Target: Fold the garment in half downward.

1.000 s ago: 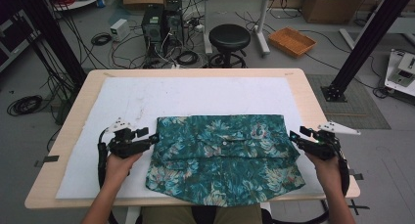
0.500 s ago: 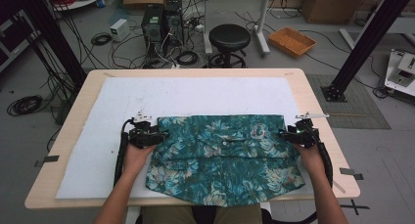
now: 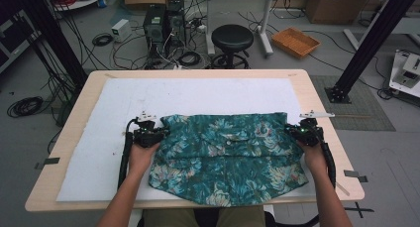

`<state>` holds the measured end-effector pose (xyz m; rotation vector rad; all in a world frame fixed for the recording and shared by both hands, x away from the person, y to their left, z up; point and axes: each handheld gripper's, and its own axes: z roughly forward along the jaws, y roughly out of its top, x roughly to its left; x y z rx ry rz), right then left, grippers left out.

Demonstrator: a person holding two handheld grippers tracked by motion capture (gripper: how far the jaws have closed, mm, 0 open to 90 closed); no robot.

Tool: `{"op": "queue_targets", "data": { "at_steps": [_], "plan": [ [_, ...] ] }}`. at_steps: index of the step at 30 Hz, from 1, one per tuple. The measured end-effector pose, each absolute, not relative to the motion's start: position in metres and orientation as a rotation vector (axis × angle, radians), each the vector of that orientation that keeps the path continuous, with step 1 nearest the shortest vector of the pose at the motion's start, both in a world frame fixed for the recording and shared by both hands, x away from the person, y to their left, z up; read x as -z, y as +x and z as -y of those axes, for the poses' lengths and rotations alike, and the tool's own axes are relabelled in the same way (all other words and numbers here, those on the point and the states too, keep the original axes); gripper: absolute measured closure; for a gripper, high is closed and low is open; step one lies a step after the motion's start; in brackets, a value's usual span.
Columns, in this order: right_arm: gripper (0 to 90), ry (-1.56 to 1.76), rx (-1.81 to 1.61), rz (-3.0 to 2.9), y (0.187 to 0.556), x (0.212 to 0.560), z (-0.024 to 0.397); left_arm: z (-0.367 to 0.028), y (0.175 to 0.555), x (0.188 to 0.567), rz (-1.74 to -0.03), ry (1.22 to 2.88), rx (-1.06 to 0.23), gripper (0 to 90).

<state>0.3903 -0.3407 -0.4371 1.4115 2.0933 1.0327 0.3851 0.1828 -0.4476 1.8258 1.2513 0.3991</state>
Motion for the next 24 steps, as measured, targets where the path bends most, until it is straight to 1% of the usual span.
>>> {"op": "queue_targets", "data": {
  "at_steps": [10, 17, 18, 19, 20, 21, 22, 23, 24],
  "plan": [
    [88.3, 1.481, -1.066, -2.031, 0.422, 0.434, 0.347, -0.172, 0.421, 0.446, -1.281, 1.807, -0.415, 86.1],
    [87.6, 1.491, -1.063, -2.019, 0.431, 0.441, 0.348, -0.171, 0.427, 0.451, -1.285, 1.811, -0.404, 84.9],
    [86.7, 1.481, -1.059, -2.024, 0.431, 0.441, 0.348, -0.172, 0.426, 0.45, -1.281, 1.81, -0.411, 82.6],
    [83.1, 1.483, -1.056, -2.018, 0.43, 0.44, 0.348, -0.173, 0.425, 0.448, -1.283, 1.801, -0.43, 76.0],
    [77.5, 1.48, -1.05, -2.003, 0.429, 0.438, 0.348, -0.174, 0.423, 0.444, -1.282, 1.785, -0.452, 68.1],
    [71.7, 1.47, -1.052, -1.989, 0.427, 0.436, 0.348, -0.175, 0.42, 0.439, -1.275, 1.771, -0.481, 62.1],
    [71.7, 1.47, -1.052, -1.989, 0.427, 0.436, 0.348, -0.175, 0.42, 0.439, -1.275, 1.771, -0.481, 56.9],
    [64.8, 1.466, -1.055, -1.972, 0.425, 0.433, 0.349, -0.177, 0.415, 0.428, -1.246, 1.746, -0.524, 56.9],
    [56.9, 1.444, -1.073, -1.944, 0.42, 0.425, 0.35, -0.178, 0.413, 0.423, -1.237, 1.739, -0.54, 53.3]
  ]
}}
